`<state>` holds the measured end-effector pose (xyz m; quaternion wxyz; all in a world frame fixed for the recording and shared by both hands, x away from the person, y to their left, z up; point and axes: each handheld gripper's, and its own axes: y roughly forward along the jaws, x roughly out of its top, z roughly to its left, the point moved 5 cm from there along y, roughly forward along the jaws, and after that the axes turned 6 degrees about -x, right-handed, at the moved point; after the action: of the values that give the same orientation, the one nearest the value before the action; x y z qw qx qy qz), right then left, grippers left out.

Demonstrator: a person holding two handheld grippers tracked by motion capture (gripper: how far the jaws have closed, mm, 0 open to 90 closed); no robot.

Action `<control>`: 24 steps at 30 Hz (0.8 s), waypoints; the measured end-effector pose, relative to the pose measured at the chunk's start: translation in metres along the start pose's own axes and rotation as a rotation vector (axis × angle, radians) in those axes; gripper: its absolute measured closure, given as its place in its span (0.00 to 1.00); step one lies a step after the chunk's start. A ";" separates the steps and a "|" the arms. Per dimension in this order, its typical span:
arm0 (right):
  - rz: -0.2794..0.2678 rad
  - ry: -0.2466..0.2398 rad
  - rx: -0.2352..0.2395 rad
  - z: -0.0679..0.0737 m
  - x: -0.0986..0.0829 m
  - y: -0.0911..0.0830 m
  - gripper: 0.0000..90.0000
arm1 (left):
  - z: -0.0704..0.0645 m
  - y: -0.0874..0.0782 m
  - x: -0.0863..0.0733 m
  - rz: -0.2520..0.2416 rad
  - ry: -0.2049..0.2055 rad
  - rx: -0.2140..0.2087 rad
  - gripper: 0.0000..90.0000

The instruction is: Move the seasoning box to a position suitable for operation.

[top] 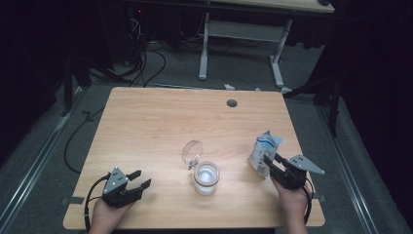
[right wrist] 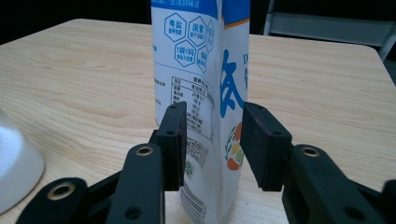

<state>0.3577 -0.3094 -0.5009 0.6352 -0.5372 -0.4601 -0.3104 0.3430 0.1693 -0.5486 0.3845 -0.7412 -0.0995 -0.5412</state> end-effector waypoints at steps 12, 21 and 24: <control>0.006 -0.001 -0.026 -0.001 -0.002 -0.002 0.62 | -0.001 0.003 0.004 -0.007 0.008 0.010 0.52; 0.019 -0.007 -0.032 -0.002 -0.006 -0.005 0.60 | -0.002 0.008 0.008 -0.008 0.018 0.015 0.53; 0.026 -0.002 -0.042 -0.003 -0.008 -0.008 0.60 | -0.002 0.010 0.009 -0.009 0.016 0.016 0.53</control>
<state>0.3487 -0.3144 -0.5049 0.6270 -0.5567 -0.4472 -0.3113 0.3510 0.1585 -0.5454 0.3889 -0.7333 -0.1040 -0.5480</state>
